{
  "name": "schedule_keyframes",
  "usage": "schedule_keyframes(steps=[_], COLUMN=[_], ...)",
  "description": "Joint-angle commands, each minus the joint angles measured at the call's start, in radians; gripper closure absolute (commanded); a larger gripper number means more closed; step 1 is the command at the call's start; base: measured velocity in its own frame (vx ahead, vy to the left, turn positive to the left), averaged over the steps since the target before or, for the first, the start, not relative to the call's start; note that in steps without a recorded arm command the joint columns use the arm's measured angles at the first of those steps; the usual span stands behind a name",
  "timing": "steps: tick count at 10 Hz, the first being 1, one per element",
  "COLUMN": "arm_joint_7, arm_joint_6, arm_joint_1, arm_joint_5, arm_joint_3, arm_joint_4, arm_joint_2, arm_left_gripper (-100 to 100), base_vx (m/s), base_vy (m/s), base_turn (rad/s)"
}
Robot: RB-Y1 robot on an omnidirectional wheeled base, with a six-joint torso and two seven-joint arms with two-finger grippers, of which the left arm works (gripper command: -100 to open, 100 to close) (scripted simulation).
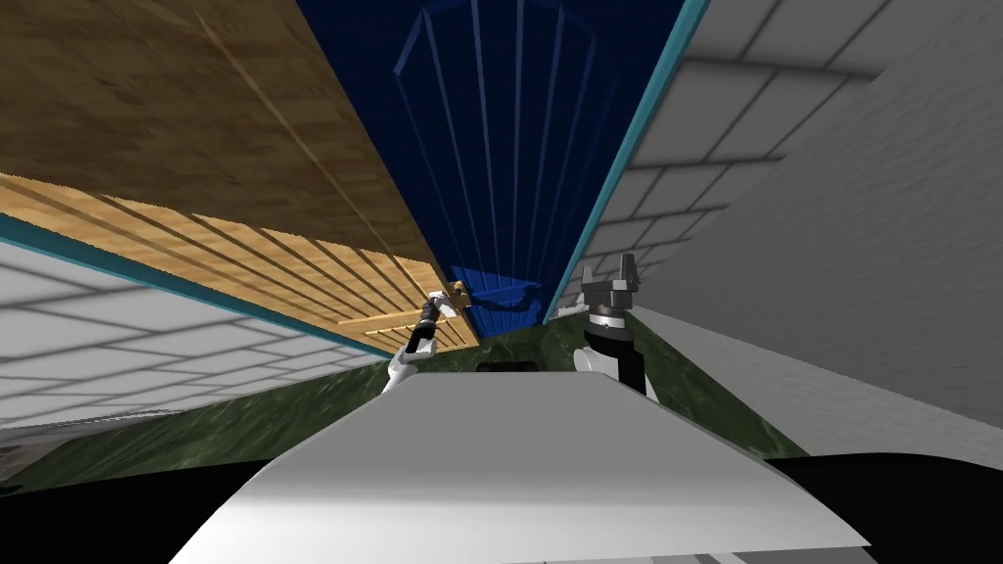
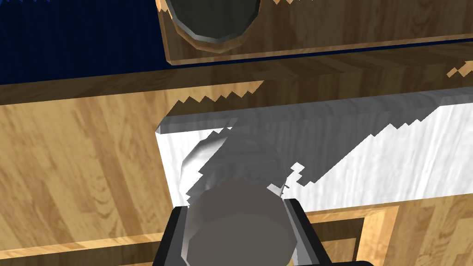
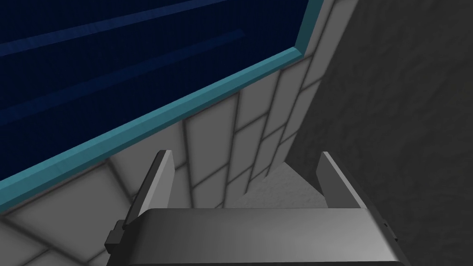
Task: Pull the door open
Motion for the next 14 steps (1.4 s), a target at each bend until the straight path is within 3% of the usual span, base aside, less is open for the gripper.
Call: schedule_keyframes(steps=[1,3,4,7,9,11,14], arm_joint_7=[0.007,0.012,0.019,0.039,0.047,0.040,0.034], arm_joint_6=[0.003,0.002,0.007,0.000,-0.003,-0.005,-0.008], arm_joint_1=[0.023,0.036,0.041,0.057,0.063,0.063,0.053], arm_joint_5=[0.005,0.007,0.007,0.005,0.004,0.004,0.003], arm_joint_3=[0.016,0.019,0.001,-0.055,-0.076,-0.052,-0.039], arm_joint_4=[0.012,0.014,-0.016,-0.066,-0.086,-0.058,-0.037], arm_joint_2=[0.019,0.030,0.030,0.033,0.035,0.035,0.032], arm_left_gripper=[100,100,-100,-100,-100,-100,-100], base_vx=[-0.186,-0.205,-0.214,-0.220,-0.189,-0.006,0.166], base_vy=[0.068,0.063,0.012,-0.054,-0.058,0.037,0.116], base_turn=[0.084,0.081,-0.070,-0.112,-0.068,0.038,0.015])
